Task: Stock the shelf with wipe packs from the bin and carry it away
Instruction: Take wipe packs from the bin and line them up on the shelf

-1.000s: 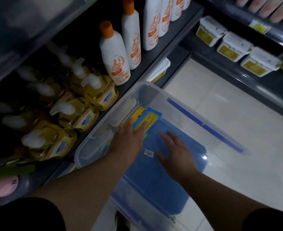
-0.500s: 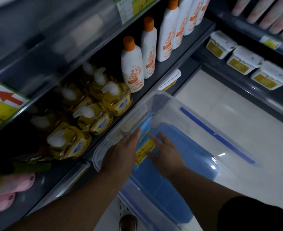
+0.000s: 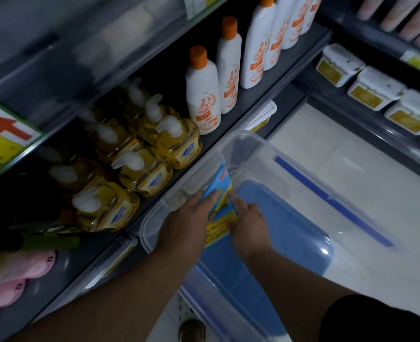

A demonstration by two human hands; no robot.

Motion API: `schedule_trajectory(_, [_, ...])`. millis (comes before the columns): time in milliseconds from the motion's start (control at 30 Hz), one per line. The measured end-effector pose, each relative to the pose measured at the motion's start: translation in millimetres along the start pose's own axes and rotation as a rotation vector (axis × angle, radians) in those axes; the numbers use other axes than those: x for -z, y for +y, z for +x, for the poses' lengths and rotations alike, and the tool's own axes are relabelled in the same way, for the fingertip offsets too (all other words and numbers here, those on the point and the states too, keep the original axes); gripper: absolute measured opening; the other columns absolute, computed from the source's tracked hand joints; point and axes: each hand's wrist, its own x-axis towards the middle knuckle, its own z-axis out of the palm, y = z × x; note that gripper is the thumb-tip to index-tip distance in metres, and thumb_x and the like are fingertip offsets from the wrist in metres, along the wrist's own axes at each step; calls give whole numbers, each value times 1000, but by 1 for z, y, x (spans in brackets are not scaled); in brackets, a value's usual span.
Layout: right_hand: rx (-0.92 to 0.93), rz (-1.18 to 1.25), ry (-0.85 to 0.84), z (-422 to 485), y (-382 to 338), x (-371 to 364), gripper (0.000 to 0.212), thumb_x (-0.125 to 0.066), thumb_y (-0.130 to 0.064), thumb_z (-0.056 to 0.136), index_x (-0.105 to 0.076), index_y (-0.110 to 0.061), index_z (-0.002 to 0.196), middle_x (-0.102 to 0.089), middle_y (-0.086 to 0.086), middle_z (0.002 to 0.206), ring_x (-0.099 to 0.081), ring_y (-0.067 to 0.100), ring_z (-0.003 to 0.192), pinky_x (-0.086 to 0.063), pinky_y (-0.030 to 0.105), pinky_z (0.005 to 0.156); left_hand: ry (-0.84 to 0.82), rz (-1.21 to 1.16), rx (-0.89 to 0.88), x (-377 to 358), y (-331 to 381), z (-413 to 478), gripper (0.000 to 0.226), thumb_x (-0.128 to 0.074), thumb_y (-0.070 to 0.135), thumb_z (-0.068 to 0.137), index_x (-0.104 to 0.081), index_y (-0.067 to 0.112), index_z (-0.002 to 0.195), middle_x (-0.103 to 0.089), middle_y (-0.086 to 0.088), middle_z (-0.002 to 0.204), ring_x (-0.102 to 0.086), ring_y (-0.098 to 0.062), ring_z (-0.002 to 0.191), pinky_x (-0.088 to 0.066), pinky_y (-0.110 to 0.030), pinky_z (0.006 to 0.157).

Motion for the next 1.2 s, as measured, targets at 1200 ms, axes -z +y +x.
schedule_trajectory(1200, [1343,172,655,-296,-300,349,29,-58,10,83,-73,-7,102,-62,5,103,-52,7,95,-38,9,85,888,-738,-86,432,175,-296,58,-62,3,85,-62,58,104,-68,3,112,-69,-16,90,-58,-48,79])
